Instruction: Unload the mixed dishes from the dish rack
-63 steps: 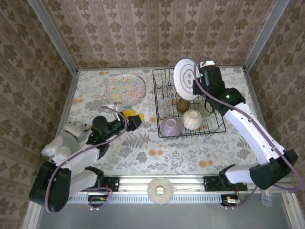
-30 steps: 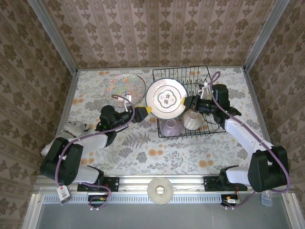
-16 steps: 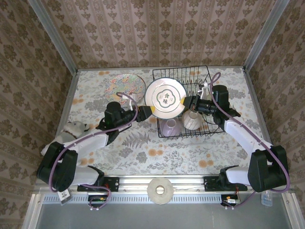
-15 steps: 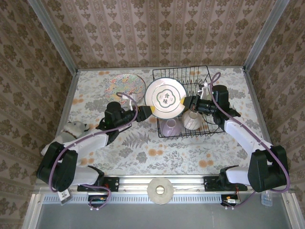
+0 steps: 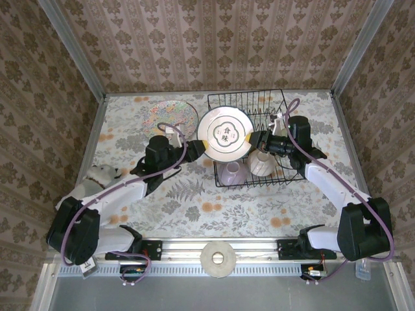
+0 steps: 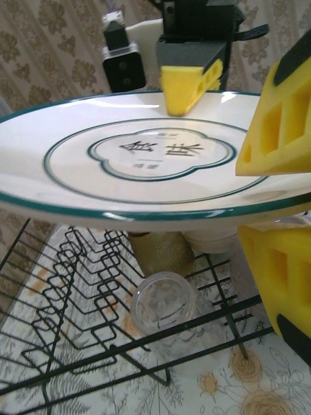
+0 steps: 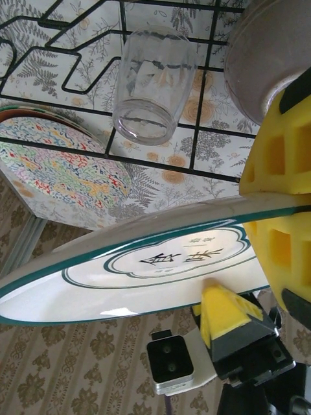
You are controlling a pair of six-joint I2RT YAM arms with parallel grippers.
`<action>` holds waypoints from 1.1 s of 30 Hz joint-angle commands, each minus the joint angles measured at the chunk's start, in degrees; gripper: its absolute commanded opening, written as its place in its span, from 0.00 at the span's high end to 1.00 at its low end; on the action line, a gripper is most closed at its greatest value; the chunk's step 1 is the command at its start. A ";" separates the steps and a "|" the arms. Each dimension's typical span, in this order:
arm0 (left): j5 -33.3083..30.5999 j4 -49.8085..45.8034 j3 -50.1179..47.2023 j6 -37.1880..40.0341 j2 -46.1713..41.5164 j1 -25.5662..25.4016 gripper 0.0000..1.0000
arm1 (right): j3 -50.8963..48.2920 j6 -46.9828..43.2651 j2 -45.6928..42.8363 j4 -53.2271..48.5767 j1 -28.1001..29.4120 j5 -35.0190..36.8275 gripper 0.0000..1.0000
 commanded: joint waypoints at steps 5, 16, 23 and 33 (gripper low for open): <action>-4.90 -6.13 2.42 -1.54 -0.77 -0.68 0.82 | 1.11 -0.85 -0.46 3.17 1.25 -2.87 1.00; -6.39 -6.37 2.35 -2.79 -1.95 -0.90 1.00 | 1.25 -1.25 -0.44 3.37 1.98 -3.22 1.00; -9.53 -8.14 3.36 -4.21 -4.32 -0.14 1.00 | 0.06 -1.34 -1.22 6.19 2.49 -3.93 0.35; -6.96 -8.49 5.30 -8.82 -5.34 11.79 1.00 | -0.55 -2.63 -3.42 6.00 2.88 -2.87 0.00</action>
